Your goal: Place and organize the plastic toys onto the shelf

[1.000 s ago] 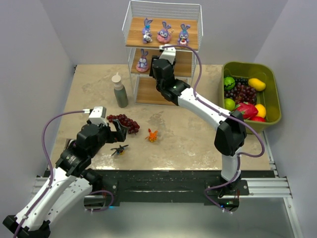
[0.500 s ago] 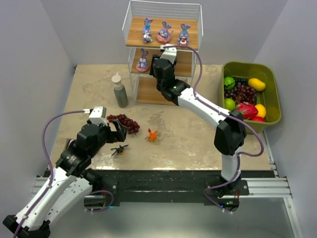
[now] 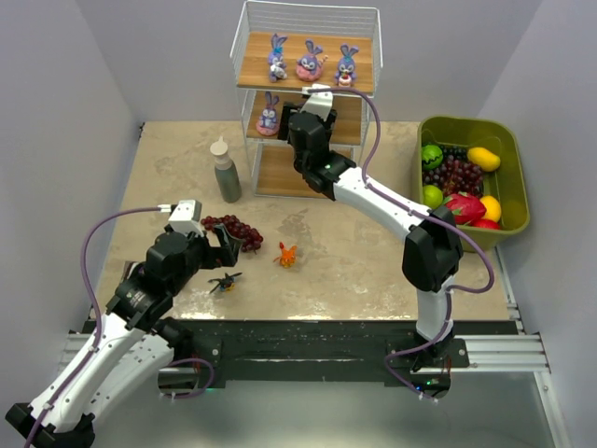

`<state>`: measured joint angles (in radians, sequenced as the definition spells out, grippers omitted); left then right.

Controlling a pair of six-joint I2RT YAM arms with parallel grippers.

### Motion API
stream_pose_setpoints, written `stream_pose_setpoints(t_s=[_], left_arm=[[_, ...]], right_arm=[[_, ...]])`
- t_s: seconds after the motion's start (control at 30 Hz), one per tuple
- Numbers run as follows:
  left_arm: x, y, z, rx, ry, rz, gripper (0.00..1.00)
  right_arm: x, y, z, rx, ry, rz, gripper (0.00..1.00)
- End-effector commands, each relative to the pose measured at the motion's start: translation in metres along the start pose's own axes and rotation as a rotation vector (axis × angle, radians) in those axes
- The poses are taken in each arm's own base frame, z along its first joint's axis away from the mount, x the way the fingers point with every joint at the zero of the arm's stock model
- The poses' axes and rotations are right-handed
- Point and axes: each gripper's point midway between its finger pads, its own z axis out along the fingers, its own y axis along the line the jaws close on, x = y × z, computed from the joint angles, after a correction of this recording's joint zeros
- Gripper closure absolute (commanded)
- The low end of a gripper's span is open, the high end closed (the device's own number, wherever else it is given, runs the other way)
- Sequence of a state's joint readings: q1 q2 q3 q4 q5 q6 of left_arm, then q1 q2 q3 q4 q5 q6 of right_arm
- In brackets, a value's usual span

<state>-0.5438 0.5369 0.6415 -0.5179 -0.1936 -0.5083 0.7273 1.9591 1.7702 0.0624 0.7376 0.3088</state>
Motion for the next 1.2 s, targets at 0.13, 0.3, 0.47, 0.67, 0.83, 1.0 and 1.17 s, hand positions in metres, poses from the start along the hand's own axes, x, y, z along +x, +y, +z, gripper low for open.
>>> stream_pose_setpoints(t_s=[0.13,0.3,0.47,0.67,0.83,1.0,1.17], left_arm=[[-0.008,0.000,0.002,-0.002,-0.032,0.010,0.00],[-0.010,0.001,0.001,-0.009,-0.040,0.002,0.00],[-0.011,0.001,0.000,-0.011,-0.048,0.001,0.00],[-0.012,0.003,-0.001,-0.020,-0.051,0.000,0.01],[-0.014,0.006,-0.002,-0.045,-0.057,-0.022,0.00],[-0.024,0.009,-0.010,-0.079,-0.076,-0.060,0.00],[-0.036,0.038,-0.032,-0.290,-0.080,-0.164,0.00]], right_arm=[[-0.006,-0.008,-0.005,-0.028,-0.008,0.012,0.22],[-0.009,-0.012,-0.013,-0.039,-0.007,0.007,0.19],[-0.016,-0.015,-0.023,-0.060,-0.018,0.008,0.15],[-0.017,-0.018,-0.033,-0.091,-0.010,0.004,0.14],[-0.019,-0.013,-0.049,-0.184,-0.009,-0.007,0.14],[-0.029,-0.023,-0.082,-0.278,-0.020,-0.018,0.14],[-0.023,-0.027,-0.122,-0.411,0.030,-0.014,0.17]])
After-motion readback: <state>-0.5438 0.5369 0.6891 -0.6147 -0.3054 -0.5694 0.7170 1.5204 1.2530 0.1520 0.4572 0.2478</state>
